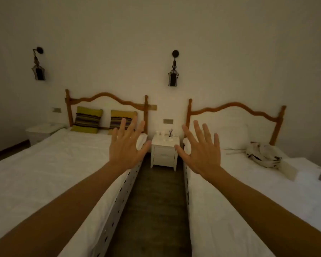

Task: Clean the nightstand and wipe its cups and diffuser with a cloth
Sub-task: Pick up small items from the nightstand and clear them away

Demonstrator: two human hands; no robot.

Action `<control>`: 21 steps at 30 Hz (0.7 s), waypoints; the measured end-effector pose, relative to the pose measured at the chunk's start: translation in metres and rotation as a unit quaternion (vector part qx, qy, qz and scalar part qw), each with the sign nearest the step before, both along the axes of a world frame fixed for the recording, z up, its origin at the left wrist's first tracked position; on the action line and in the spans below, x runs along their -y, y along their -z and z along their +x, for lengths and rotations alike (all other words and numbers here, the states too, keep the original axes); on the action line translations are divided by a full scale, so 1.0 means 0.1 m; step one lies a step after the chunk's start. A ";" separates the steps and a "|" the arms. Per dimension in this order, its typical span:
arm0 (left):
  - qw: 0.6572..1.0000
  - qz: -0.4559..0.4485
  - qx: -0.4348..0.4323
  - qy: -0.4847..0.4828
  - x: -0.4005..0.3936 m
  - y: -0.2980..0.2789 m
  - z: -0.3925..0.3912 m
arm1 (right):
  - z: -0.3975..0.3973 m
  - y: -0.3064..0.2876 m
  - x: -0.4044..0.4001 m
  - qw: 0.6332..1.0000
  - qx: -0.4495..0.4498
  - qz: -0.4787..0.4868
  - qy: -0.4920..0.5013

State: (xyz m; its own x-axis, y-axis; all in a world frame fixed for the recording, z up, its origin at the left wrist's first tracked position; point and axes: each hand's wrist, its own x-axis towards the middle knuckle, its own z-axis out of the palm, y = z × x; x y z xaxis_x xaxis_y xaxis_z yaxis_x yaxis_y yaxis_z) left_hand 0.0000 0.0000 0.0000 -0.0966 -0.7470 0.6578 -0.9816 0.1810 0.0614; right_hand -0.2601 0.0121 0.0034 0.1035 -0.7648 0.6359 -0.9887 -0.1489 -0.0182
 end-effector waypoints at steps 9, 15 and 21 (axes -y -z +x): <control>0.996 0.083 0.012 0.005 1.59 0.74 0.21 | 0.27 0.60 1.51 0.999 -0.006 0.053 0.003; 0.993 0.115 0.025 0.029 2.70 0.94 0.51 | 0.43 0.86 2.49 0.994 0.033 0.091 0.043; 0.989 0.126 0.031 0.073 3.82 1.13 0.48 | 0.40 1.34 3.56 0.987 0.064 0.130 0.067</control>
